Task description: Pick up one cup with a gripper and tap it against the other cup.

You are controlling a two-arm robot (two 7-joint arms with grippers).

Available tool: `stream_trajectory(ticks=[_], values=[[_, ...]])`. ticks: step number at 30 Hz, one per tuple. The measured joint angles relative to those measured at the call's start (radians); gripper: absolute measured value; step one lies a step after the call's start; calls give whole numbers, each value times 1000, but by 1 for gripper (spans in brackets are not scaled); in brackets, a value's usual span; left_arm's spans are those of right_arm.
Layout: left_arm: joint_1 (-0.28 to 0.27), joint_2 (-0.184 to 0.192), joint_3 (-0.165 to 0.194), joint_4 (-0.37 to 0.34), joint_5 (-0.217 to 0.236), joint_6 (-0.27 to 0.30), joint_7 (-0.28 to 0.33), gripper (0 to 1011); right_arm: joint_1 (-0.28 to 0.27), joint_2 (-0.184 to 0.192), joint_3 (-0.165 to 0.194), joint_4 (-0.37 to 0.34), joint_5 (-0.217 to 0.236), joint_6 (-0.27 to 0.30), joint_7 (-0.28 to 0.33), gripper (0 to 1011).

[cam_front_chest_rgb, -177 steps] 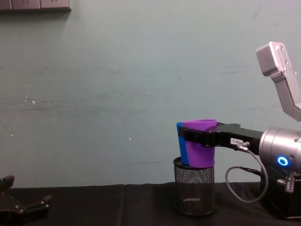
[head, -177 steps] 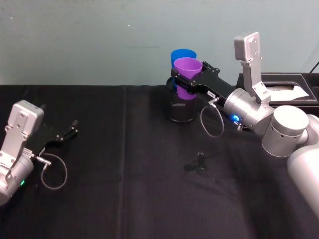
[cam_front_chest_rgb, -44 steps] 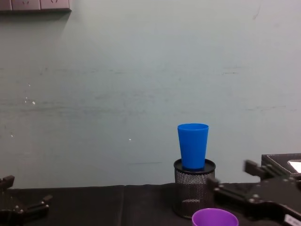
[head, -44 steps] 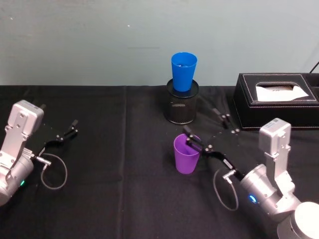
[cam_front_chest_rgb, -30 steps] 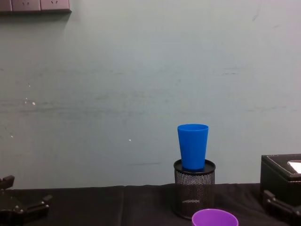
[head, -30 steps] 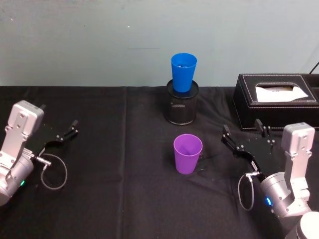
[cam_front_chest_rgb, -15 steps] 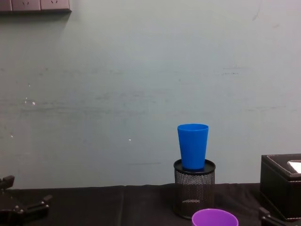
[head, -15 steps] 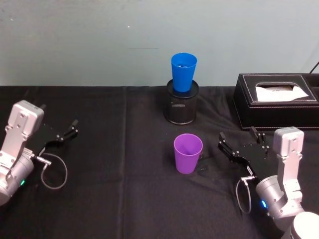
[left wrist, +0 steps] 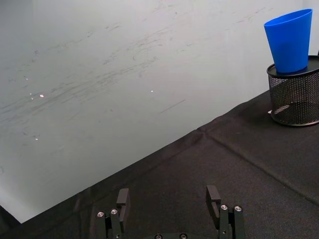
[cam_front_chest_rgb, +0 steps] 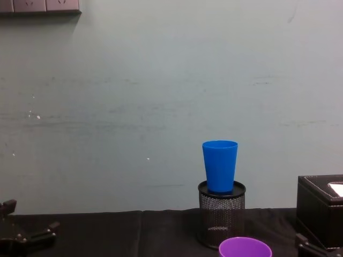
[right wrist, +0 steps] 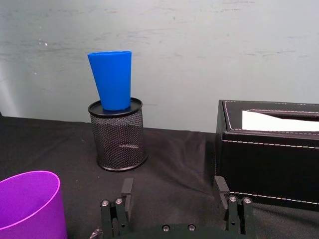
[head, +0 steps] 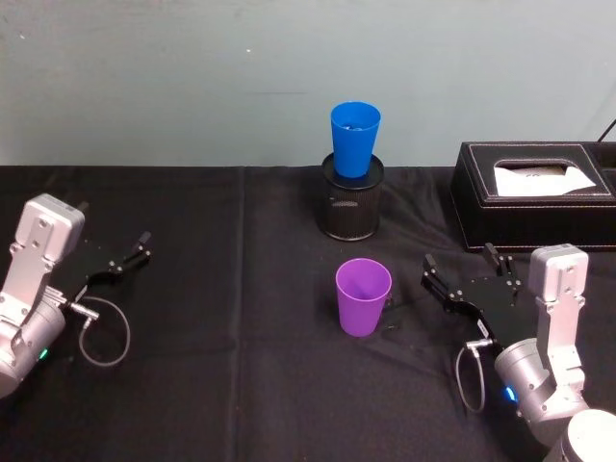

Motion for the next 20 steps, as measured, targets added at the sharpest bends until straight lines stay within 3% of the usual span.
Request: stream_trajectory(ticks=[20], values=[[0, 0, 0, 0, 0, 0, 0, 1000, -2, 1, 0, -3, 1, 1, -3, 1002]])
